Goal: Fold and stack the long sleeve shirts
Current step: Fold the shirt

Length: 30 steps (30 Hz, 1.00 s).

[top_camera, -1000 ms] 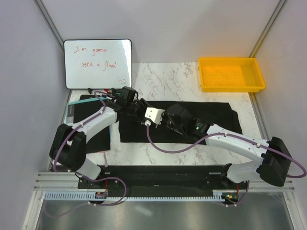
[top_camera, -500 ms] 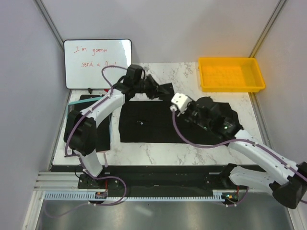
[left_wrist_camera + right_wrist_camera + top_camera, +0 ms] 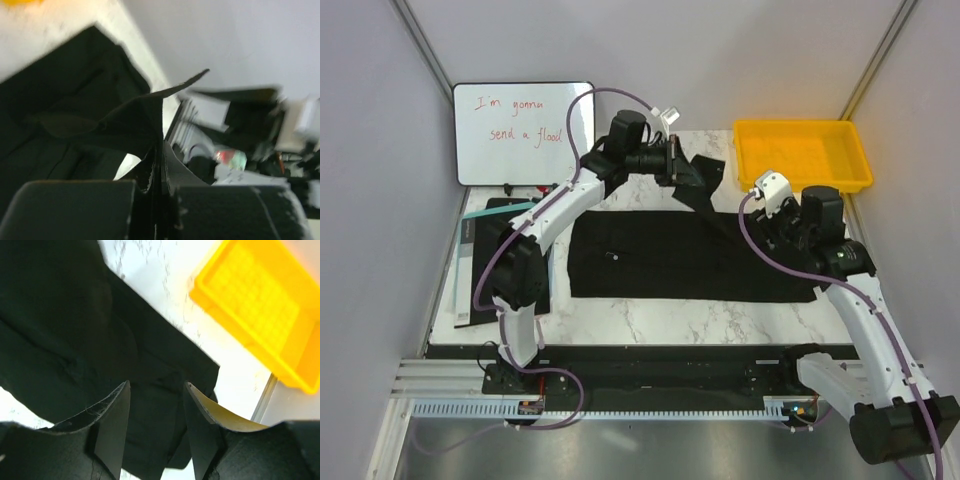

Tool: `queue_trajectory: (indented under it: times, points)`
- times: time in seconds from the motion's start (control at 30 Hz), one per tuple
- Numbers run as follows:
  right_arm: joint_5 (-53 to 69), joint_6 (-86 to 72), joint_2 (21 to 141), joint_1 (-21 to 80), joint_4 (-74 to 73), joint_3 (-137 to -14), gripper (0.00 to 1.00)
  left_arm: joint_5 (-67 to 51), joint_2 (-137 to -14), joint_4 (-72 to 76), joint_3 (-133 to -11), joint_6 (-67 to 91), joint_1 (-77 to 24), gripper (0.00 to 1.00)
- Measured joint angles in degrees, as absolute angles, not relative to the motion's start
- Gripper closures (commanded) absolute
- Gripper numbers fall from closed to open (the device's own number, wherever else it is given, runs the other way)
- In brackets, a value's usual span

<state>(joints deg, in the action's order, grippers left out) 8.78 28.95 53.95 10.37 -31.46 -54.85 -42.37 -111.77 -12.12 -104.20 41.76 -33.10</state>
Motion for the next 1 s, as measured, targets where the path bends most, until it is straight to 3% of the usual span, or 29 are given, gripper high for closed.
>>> queue_trajectory:
  times: [0.2,0.37,0.47,0.63,0.8,1.0]
  points:
    - [15.59,31.16,58.5,2.39,-34.83,-54.96,0.45,-46.39,-108.09,-21.85,-88.68,26.92,-29.41,0.98]
    - [20.51,33.06,65.06,-2.81,-37.54,-56.1,0.43,-47.18,-106.24,-29.34,-84.82,16.47,-25.15,0.98]
    - [22.26,33.98,68.75,-3.33,-38.7,-57.34,0.45,-47.07,-105.23,-31.14,-83.74,12.67,-22.7,0.92]
    - [24.86,34.59,73.36,-3.33,-39.88,-57.84,0.49,-46.19,-102.37,-30.61,-77.52,9.65,-20.82,0.89]
    - [27.35,34.0,79.18,-3.33,-41.06,-58.04,0.42,-45.01,-101.73,-28.6,-72.44,8.88,-21.41,0.9]
    - [31.44,32.71,86.15,-3.31,-42.57,-60.47,0.42,-44.88,-101.73,-25.8,-72.36,8.67,-21.71,0.9]
